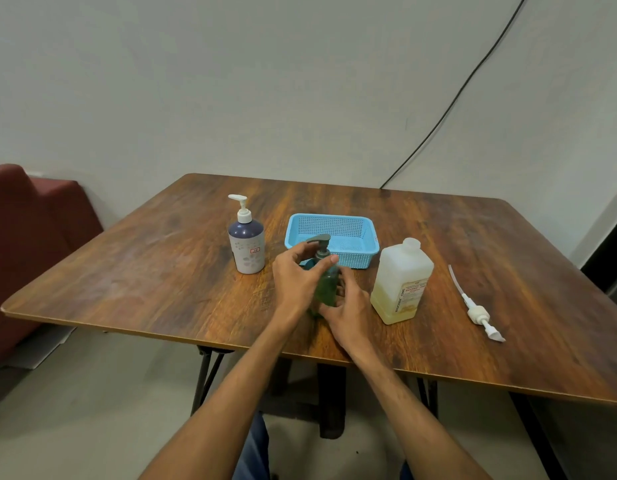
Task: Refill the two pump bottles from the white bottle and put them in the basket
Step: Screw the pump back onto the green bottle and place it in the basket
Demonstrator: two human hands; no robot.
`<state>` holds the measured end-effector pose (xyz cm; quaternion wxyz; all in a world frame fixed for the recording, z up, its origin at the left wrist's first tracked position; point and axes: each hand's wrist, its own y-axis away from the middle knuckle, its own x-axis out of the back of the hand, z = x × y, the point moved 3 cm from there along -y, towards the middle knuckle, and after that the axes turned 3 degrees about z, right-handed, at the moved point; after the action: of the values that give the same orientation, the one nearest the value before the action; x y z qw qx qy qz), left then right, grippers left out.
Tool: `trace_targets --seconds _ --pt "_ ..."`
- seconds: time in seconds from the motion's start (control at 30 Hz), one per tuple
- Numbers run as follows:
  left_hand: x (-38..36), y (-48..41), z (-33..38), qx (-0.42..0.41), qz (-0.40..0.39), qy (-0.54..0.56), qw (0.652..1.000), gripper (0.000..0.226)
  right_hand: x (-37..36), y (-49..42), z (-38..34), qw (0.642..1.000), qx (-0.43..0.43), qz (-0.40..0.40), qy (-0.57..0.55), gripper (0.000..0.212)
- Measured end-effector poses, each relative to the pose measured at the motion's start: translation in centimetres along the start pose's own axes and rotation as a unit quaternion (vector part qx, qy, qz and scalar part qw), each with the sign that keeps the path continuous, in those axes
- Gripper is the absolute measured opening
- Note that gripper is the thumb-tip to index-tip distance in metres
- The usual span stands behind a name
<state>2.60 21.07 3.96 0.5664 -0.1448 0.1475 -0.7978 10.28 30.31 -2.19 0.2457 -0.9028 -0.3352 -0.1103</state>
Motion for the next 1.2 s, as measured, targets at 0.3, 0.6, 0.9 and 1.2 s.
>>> trace_targets --seconds 0.3,0.6,0.9,1.2 --pt "1.0 -1.6 -0.1 0.003 -0.128 0.014 0.992 0.032 0.1 -0.1 -0.1 1.000 0.004 0.000 -0.007 0.078" --pt "0.3 -0.9 -0.6 -0.001 -0.041 -0.002 0.999 0.040 0.5 -0.2 -0.4 1.000 0.006 -0.008 0.004 0.079" --pt "1.0 -1.5 -0.2 0.006 -0.115 0.017 0.993 0.033 0.6 0.0 -0.6 1.000 0.008 -0.011 0.005 0.078" --pt "1.3 -0.2 -1.0 0.029 -0.130 0.047 0.990 0.054 0.8 -0.3 -0.8 1.000 0.003 -0.026 0.009 0.072"
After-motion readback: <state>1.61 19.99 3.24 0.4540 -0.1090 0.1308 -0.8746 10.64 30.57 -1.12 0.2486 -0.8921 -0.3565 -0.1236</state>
